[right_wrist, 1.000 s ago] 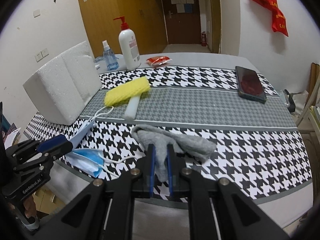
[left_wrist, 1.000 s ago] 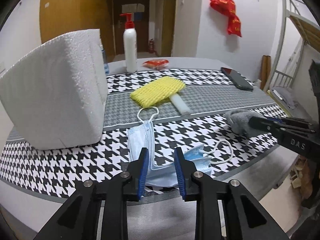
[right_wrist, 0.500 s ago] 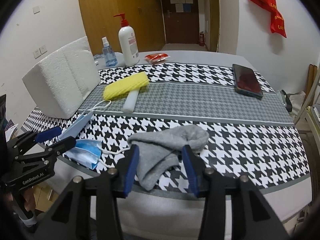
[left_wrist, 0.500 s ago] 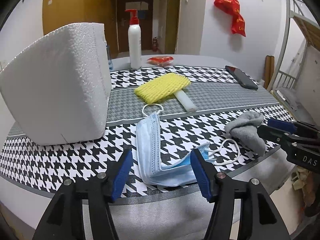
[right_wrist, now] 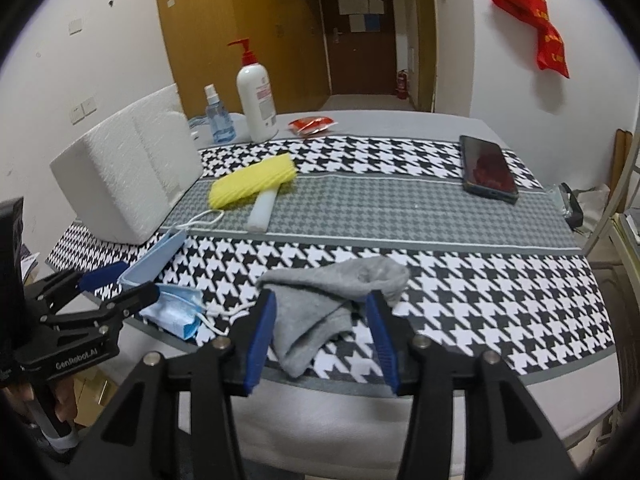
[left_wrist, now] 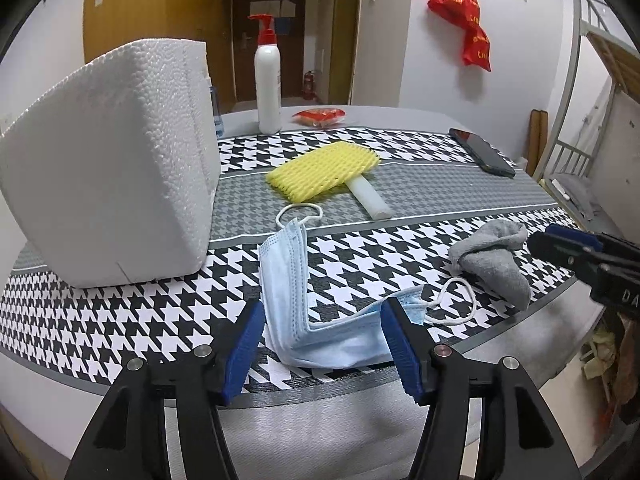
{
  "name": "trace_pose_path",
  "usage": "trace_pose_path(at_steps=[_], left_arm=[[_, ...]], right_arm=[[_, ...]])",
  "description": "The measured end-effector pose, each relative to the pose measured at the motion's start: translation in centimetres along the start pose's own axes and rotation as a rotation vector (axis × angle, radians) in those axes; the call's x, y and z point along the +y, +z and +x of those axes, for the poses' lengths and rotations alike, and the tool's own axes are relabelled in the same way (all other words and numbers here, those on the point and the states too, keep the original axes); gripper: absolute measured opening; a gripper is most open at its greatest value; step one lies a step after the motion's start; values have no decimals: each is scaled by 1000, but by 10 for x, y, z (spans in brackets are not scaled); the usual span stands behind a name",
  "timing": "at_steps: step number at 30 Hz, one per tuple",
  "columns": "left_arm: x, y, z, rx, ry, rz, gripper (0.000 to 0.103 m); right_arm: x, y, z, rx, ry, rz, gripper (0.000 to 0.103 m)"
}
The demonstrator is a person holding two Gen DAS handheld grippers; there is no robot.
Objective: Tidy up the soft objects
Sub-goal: 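Grasp the blue face mask with the left gripper while the right holds the grey sock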
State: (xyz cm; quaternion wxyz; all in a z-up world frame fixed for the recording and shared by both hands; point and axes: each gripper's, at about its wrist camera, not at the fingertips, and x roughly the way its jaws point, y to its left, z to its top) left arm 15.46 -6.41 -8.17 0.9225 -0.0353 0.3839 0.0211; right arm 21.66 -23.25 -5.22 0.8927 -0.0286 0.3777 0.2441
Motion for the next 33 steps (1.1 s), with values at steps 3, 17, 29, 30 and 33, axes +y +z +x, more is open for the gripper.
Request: trace_pose_path(at_steps=[3,17,29,30,33], left_arm=[[1,0,0,-2,2,-3,62],[11,3,14,21,9,-55,62],[3,11,27,25,22,17,62],[3,11,28,29,20,18,62],[3,10,31,35,19,24,62]], right_arm=[[-4,3,-2,-9,-9,11,51],[-6,8,10,-5,-7,-5,51],[7,0,40,69,0,-74,52],[8,-1,41,75,-4,-82,52],[7,-2,43,82,-10,-89,52]])
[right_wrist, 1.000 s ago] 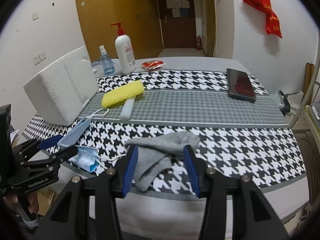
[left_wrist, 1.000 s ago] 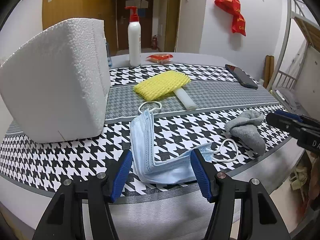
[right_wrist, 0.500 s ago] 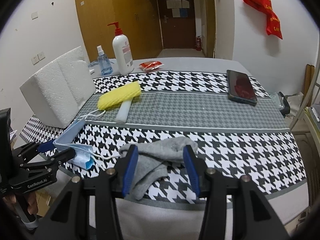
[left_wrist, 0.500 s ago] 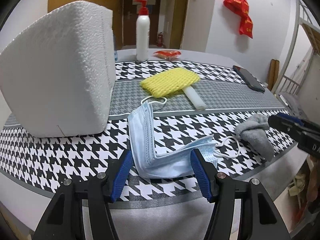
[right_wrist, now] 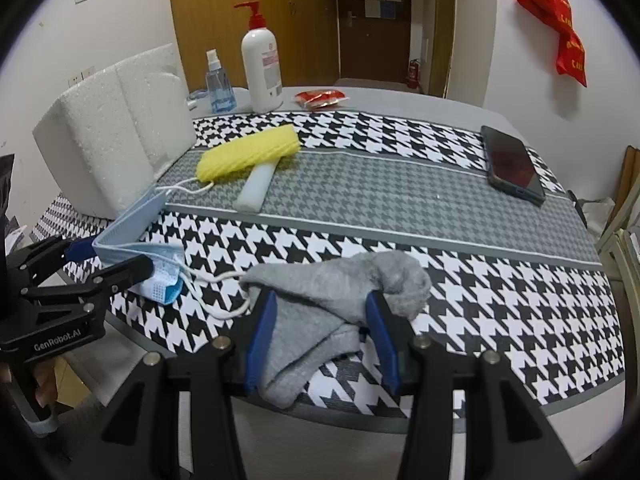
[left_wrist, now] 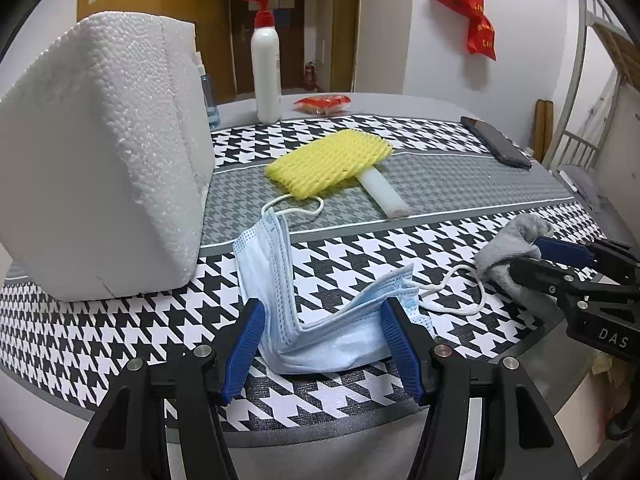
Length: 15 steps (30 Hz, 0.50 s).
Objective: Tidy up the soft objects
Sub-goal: 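Grasp the blue face mask with the left gripper while the right holds the grey sock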
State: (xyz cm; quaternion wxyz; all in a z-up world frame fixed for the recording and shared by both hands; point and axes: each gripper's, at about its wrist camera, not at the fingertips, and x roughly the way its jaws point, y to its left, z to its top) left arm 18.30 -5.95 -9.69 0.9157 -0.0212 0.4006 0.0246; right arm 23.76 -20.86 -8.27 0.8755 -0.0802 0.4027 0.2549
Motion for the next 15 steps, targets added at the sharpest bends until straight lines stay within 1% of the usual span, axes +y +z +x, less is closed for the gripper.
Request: trace_pose_path(at_steps=[3,5,8,9,11,13,15], left_arm=[[-1,-1,3,8,0,4,62],[0,-2,4,21,-8,3,57],[2,-2,5,22,-10,-3,54],[2,-1,5,21,-8,-1,50],[1,-1,5,19,-5,3,47],[1,-1,5,14,-5,9,38],[3,-1,5,10,-16,2,35]], right_arm=[[-1,-1,3,9,-3,-2,52],[-1,-1,5,17,-5,-2,52],[-1,-1,8,22,-4,-1,52],[-1,-1,8,22,-6,-5,51],[0,-1,9,23,-9,-11,51],[0,-1,10,21,-7,-14,51],[-1,-1,10,22,-4,-9,51]])
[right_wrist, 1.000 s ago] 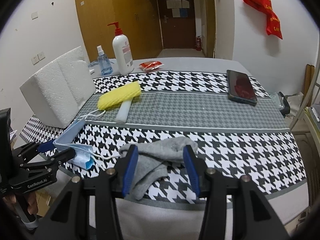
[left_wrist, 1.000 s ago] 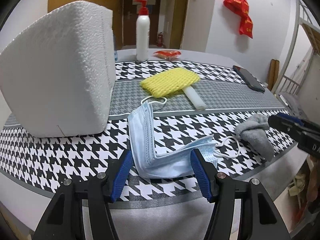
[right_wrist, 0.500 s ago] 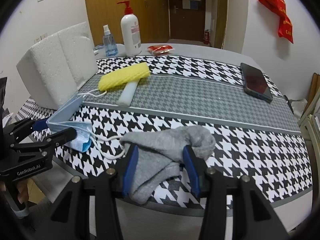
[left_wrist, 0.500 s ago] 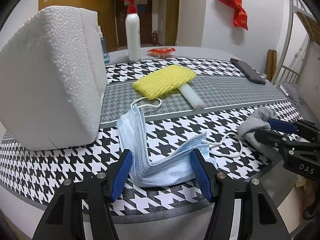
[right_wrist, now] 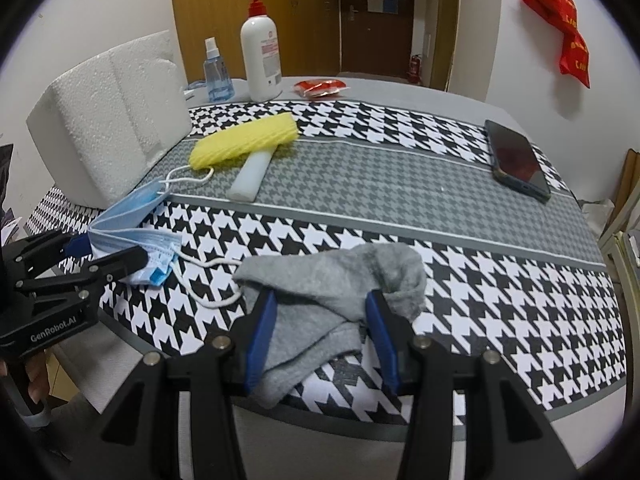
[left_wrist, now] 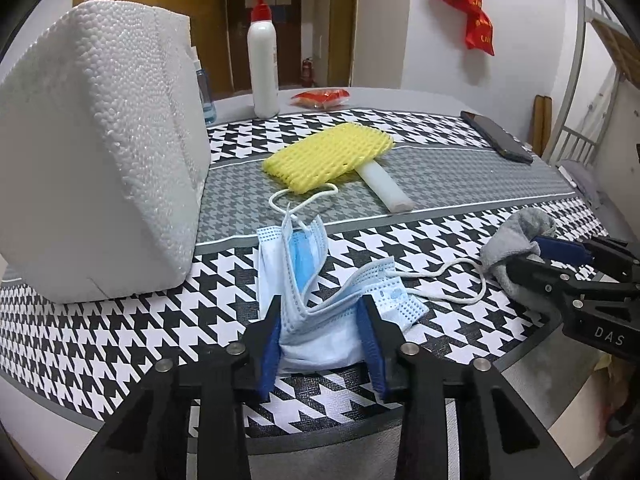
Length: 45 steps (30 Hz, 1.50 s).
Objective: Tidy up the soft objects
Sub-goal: 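Grasp the blue face mask with the left gripper while the right holds the grey sock, then carry the blue mask and grey sock up toward the foam box with both grippers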
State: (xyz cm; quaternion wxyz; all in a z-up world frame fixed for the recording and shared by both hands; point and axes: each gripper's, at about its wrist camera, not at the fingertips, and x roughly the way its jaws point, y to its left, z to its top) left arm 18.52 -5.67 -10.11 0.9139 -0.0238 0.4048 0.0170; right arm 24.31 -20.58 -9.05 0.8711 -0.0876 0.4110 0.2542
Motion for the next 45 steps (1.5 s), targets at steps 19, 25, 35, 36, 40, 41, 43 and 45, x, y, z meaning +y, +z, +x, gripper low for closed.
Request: trace_pose_path(at_steps=[19,25,35,36,40,41,43,45], left_arm=[[3,6,-33,-83,-13,11,17],[3,13,-48,-119,-12,21,17],[7,18,-67,-171,-23,32,17],[8,18,-70,-176,-23,30,17],[13,17,-85,-206,-21,30,17],[15,17,-88,-214,-23,32,17],[18,18,-94,-229,-23,32,17],[23,18,-100,-242,-25,26,17]], right_arm=[[-9,7,-36,-108,33,75,19],[-9,9,-51,-149,38,94,19],[-2,15,-71,-208,35,99,19],[-1,15,-73,-213,35,100,19],[4,19,-80,-235,39,97,19],[6,20,-81,-241,42,95,19],[10,23,-83,-250,46,91,19],[15,26,-86,-261,52,82,19]])
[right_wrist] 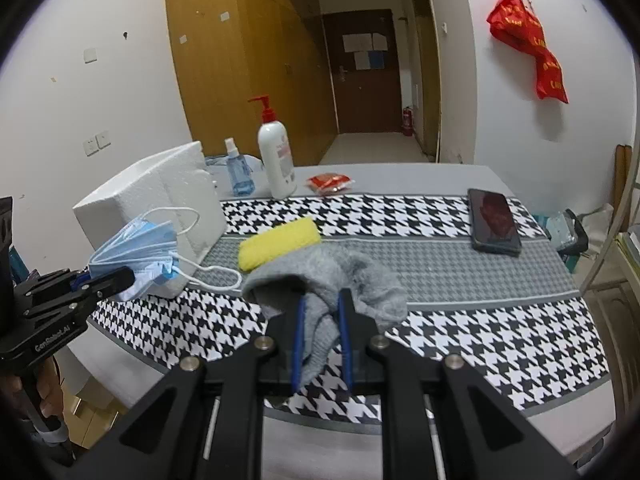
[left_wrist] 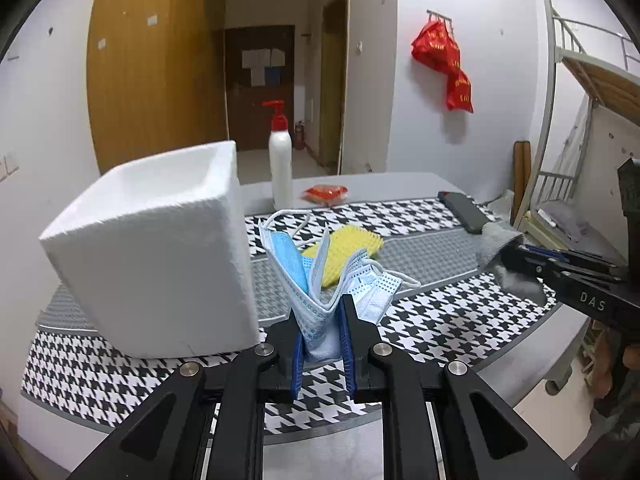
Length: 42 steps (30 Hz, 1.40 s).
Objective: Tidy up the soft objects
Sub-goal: 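Carry the blue mask and grey sock up toward the foam box with both grippers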
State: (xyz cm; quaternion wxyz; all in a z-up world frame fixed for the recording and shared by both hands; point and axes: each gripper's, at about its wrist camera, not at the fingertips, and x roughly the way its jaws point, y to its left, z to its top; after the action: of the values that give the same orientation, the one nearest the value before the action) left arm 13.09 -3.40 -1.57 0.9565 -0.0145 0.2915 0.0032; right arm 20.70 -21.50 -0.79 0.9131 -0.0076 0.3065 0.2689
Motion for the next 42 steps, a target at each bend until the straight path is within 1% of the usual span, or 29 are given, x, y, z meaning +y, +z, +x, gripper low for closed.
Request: trace_pose_path(at_steps=[7,14,22,29,32,42], left_arm=[[16,7,-23,-51,17,-7,17],[42,17,-53,-128,69,-43,17],[67,24,-72,-185,106,-55,17],[83,34,-80,-228,139,-62,17],[90,38,-80,-238,142,-63,17],[103,46,-72,-246,160,-71,17]], right_arm=[[28,14,-5,-42,37,-36,19],[57,35,-9,-101,111,-58,19],[89,50,-10,-143,156,-98,19],[107,59,-10,-172,169,-119,19],[114,62,-10,-183,173,-128,19],[130,76,-1,-193,176,-141,19]])
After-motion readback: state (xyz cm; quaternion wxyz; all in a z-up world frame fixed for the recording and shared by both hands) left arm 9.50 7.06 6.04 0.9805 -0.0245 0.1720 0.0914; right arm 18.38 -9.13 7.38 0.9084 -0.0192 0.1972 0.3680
